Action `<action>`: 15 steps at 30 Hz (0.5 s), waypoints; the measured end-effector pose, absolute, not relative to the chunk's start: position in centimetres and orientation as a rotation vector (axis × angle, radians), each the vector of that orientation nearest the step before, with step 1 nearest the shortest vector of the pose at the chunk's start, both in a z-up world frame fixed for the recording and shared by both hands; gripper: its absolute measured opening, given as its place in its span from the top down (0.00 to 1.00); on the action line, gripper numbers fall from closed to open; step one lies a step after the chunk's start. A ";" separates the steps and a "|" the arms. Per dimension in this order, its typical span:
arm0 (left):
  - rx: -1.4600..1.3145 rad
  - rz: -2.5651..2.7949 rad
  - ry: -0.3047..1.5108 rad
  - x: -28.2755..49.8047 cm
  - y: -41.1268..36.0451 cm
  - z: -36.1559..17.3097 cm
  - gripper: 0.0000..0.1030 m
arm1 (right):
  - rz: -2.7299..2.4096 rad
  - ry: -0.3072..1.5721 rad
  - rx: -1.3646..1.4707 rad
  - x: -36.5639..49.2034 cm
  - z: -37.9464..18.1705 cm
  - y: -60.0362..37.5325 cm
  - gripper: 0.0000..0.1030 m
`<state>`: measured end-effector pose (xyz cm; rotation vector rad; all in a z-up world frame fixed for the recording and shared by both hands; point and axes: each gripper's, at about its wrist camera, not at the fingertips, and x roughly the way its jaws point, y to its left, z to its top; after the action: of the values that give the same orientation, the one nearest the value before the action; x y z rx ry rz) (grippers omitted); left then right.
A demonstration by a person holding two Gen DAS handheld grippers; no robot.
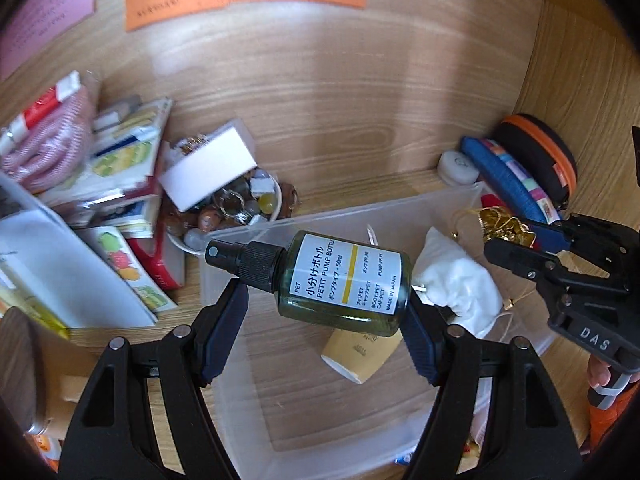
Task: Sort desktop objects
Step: 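Lift the red pouch and green spray bottle and carry both over the bin, then open both grippers to release the pouch and spray bottle into the bin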
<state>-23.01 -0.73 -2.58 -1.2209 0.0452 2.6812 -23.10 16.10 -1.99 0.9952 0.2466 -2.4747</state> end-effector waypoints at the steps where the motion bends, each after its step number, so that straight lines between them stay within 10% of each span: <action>1: -1.232 2.674 0.050 -23.2 -0.5 -2.8 0.30 | -2.475 0.255 0.999 -23.3 -2.2 16.0 0.75; 15: -1.319 2.641 0.171 -24.7 1.5 -4.6 0.30 | -2.474 0.331 1.057 -24.8 -4.7 15.1 0.71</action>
<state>-24.68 1.45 -4.64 -1.3188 0.1715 2.6411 -24.84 15.11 -4.67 1.0567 0.3306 -2.4737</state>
